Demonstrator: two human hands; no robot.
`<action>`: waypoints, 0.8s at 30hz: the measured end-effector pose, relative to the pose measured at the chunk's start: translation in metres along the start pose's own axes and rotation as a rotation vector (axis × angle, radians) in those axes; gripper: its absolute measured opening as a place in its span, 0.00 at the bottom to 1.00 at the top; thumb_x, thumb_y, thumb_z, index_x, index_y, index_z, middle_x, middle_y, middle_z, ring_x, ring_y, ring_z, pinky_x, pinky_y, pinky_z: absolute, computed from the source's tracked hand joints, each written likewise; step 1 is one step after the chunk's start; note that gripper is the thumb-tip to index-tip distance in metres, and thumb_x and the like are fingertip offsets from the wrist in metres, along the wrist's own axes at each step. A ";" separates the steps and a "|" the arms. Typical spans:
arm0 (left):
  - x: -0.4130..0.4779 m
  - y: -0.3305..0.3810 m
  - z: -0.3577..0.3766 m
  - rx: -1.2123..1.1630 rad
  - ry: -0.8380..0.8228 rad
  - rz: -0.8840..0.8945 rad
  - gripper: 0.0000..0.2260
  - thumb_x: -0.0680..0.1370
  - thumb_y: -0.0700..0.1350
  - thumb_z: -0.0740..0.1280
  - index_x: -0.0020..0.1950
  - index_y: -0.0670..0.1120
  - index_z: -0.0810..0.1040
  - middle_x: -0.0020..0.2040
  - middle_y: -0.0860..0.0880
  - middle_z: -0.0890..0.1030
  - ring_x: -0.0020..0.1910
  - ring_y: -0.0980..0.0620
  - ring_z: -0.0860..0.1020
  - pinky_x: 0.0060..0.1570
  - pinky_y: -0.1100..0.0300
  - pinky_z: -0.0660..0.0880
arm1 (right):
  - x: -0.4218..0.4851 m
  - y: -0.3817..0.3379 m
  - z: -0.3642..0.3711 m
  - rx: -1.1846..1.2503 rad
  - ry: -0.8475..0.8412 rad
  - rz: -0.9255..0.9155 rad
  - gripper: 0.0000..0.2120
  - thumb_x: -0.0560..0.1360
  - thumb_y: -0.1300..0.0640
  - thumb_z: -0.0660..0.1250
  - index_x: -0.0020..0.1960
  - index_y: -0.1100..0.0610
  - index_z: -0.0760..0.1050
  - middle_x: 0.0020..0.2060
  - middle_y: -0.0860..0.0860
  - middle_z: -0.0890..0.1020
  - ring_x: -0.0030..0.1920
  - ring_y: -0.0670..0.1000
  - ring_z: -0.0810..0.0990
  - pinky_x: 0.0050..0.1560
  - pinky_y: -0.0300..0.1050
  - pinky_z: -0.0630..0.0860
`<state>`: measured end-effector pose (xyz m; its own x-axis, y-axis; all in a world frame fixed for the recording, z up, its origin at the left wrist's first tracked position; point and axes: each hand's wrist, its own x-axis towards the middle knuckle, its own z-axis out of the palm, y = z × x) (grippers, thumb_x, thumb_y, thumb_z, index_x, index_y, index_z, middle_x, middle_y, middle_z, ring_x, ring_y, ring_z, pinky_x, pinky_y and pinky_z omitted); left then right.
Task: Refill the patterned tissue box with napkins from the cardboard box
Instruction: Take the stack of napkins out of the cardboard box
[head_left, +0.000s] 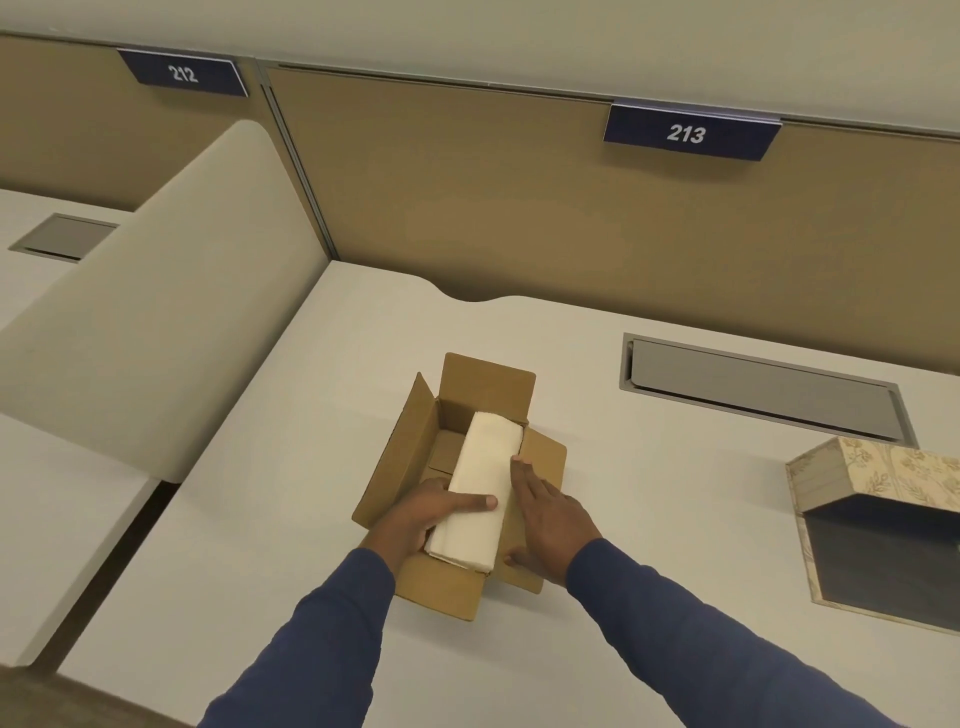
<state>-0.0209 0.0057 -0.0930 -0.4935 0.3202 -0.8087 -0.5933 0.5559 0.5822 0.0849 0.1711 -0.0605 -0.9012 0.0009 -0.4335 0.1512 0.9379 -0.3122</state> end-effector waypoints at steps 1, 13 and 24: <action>-0.005 0.004 -0.003 -0.027 -0.030 0.000 0.33 0.61 0.54 0.84 0.61 0.44 0.78 0.54 0.43 0.86 0.54 0.43 0.84 0.59 0.42 0.80 | 0.000 0.000 -0.001 0.027 -0.002 0.006 0.60 0.71 0.46 0.76 0.80 0.54 0.31 0.82 0.54 0.46 0.78 0.57 0.58 0.73 0.53 0.67; -0.101 0.053 -0.009 -0.309 -0.158 0.131 0.23 0.68 0.52 0.79 0.58 0.46 0.77 0.42 0.45 0.87 0.47 0.43 0.84 0.40 0.50 0.83 | -0.029 0.010 -0.032 1.411 0.211 0.382 0.37 0.79 0.38 0.63 0.81 0.47 0.51 0.72 0.54 0.72 0.66 0.57 0.77 0.67 0.54 0.74; -0.133 0.081 0.092 -0.173 -0.413 0.250 0.49 0.45 0.55 0.88 0.62 0.43 0.77 0.47 0.44 0.87 0.47 0.44 0.86 0.43 0.49 0.83 | -0.103 0.094 -0.089 1.972 0.344 0.604 0.41 0.68 0.22 0.59 0.74 0.43 0.62 0.70 0.60 0.72 0.68 0.64 0.72 0.64 0.67 0.74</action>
<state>0.0550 0.0792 0.0536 -0.3619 0.7231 -0.5883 -0.6030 0.2997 0.7393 0.1556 0.2897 0.0296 -0.5714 0.3619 -0.7365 0.3086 -0.7368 -0.6015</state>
